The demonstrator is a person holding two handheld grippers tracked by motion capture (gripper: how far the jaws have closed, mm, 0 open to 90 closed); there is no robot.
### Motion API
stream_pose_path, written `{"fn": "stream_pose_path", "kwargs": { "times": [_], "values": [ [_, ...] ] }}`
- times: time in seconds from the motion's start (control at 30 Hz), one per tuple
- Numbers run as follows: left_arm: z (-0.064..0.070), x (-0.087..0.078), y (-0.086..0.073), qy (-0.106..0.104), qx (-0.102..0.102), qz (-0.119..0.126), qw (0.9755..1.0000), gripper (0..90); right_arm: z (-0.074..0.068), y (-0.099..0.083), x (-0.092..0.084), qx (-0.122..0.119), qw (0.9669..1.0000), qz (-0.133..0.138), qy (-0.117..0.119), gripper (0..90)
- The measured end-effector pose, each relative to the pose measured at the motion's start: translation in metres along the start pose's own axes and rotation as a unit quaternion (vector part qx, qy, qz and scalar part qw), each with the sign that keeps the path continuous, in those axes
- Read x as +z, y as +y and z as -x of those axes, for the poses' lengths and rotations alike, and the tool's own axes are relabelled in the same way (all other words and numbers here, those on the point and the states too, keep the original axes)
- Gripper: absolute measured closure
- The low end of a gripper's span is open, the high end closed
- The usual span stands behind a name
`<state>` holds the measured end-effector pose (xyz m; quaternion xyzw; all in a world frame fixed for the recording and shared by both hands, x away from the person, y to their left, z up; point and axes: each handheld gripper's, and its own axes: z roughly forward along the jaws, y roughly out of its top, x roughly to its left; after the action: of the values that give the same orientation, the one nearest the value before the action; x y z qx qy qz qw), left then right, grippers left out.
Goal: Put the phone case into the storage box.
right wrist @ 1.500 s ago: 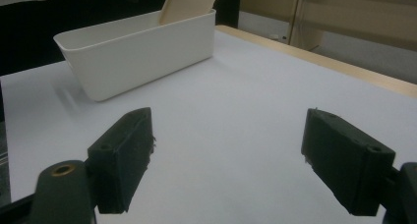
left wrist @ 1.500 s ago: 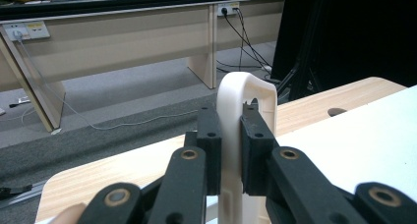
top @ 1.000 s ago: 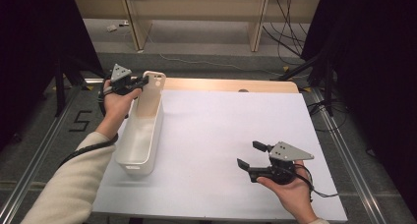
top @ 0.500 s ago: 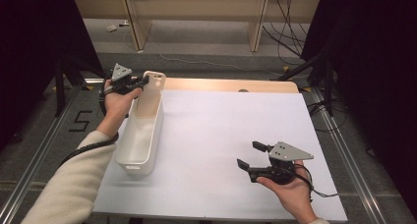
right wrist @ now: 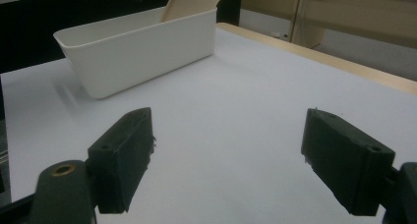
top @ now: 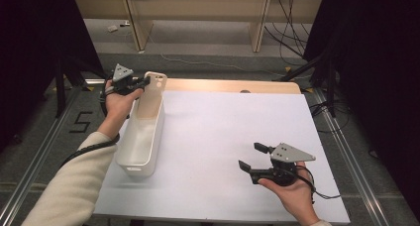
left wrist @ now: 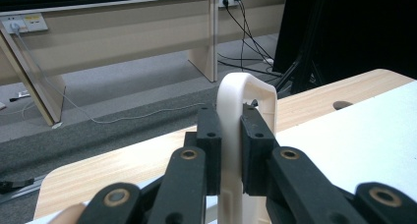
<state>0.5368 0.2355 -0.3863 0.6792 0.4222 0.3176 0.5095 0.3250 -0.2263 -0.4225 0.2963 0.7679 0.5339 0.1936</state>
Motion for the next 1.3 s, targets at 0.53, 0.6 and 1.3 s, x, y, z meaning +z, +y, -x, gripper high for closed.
{"fn": "stream_pose_path", "kwargs": {
  "times": [0.53,0.6,1.3],
  "values": [
    [-0.004,0.003,-0.006,-0.001,-0.007,-0.007,1.0000,80.6,0.000,-0.001,0.002,-0.002,1.0000,0.010,0.001,21.1],
    [-0.004,0.003,-0.006,0.000,-0.007,-0.007,1.0000,80.6,0.000,-0.001,0.002,0.000,1.0000,0.008,0.003,21.1],
    [-0.010,0.002,-0.013,0.000,-0.013,-0.011,0.9999,79.4,-0.001,0.000,-0.001,-0.002,0.9999,-0.010,-0.001,21.1]
  ]
}}
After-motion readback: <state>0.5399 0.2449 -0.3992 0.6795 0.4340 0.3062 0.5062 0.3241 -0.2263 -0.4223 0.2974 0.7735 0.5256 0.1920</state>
